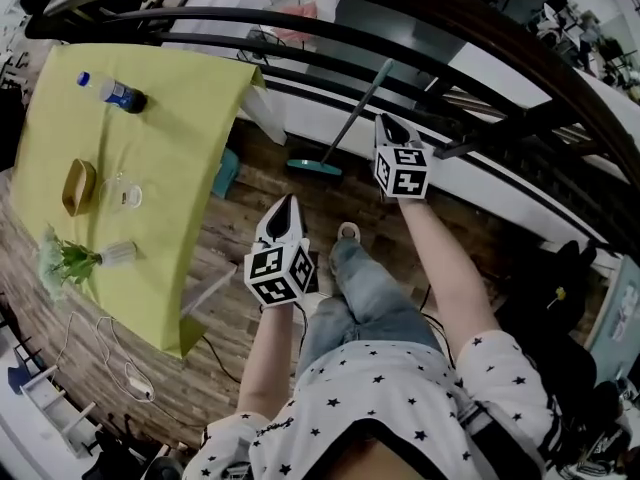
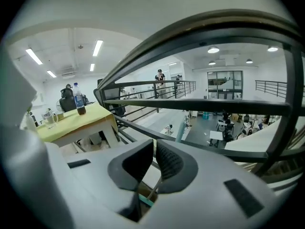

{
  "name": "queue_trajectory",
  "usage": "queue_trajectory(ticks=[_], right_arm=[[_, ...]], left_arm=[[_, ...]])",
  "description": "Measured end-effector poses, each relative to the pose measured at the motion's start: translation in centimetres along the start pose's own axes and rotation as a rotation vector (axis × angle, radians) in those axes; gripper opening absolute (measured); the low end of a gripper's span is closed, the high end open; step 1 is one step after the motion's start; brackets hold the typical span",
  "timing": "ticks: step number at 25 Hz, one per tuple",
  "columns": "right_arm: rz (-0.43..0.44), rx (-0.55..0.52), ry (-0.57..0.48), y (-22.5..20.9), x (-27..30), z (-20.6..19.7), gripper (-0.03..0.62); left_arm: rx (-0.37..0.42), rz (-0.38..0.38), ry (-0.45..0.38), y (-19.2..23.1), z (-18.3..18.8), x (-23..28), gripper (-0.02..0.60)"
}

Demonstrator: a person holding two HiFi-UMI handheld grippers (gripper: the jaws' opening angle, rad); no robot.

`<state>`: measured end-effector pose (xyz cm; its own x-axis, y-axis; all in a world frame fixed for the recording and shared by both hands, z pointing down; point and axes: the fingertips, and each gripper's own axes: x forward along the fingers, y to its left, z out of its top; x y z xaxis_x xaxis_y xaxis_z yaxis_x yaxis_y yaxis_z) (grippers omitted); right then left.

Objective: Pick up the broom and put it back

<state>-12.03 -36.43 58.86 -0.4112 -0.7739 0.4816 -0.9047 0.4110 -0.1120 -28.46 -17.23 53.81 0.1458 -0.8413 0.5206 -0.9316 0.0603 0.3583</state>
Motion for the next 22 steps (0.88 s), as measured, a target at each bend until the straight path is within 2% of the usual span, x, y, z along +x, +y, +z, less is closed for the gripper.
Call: queue_trajectory(ticks=[8,22], right_arm=[[0.100,0.010,-0.014,5.0,-8.0,-0.3,-0.006],[0.176,0.020,-0.061,11.0,-23.1,-2.2,-0.006]], left_arm=[[0.014,-0.003,-0.015,-0.7,-1.4,-5.9,0.012],[0.014,-0.019,-0.074,-3.4,-5.3,-16.6,0.012]])
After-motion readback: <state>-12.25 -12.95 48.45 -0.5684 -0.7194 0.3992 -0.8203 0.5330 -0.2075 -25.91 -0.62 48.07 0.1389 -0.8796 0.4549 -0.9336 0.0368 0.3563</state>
